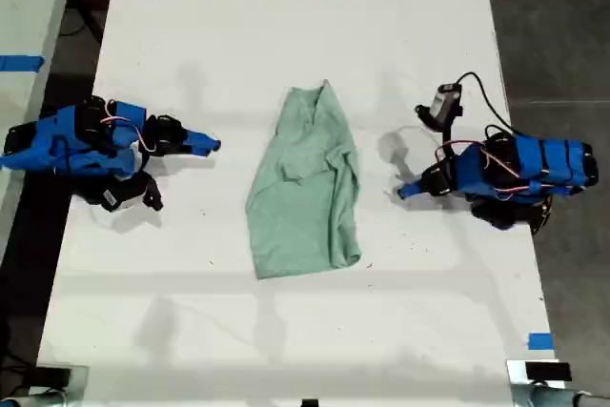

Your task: Fold t shirt

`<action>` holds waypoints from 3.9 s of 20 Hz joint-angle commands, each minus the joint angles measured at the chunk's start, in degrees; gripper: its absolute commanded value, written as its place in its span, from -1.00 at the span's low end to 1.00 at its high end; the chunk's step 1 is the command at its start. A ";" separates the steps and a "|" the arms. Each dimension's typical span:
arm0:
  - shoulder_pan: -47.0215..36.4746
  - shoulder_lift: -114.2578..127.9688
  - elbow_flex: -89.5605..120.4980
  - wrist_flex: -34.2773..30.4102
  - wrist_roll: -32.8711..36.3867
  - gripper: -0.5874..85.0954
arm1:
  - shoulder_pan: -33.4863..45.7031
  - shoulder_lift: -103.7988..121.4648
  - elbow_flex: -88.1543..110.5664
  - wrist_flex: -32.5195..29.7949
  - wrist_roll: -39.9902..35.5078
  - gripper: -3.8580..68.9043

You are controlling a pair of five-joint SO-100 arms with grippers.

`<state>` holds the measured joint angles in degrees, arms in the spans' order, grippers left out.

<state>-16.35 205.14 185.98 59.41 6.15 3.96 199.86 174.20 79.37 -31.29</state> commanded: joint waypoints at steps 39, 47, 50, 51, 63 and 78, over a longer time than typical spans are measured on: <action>30.15 -134.03 -115.93 26.37 -42.63 -0.99 | 2.81 0.70 3.25 -1.58 8.26 -0.79; 24.70 -130.78 -124.89 30.85 -30.06 -0.99 | 2.99 0.70 3.25 -1.58 8.26 -0.79; 23.20 -133.86 -130.08 28.21 -24.79 -0.99 | 3.08 0.70 3.25 -1.58 8.17 -0.79; 22.94 -133.86 -130.08 26.89 -23.55 -0.99 | 3.08 0.70 3.25 -1.58 8.17 -0.79; 24.17 -141.15 -128.85 1.49 -7.73 -0.44 | 3.16 0.70 3.25 -1.58 8.00 -0.79; 8.61 -64.25 -66.53 21.09 -20.83 -0.99 | 2.99 0.70 3.25 -1.58 8.09 -0.79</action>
<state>-2.46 122.17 101.60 83.14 -14.24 7.38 199.86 174.20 79.37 -23.29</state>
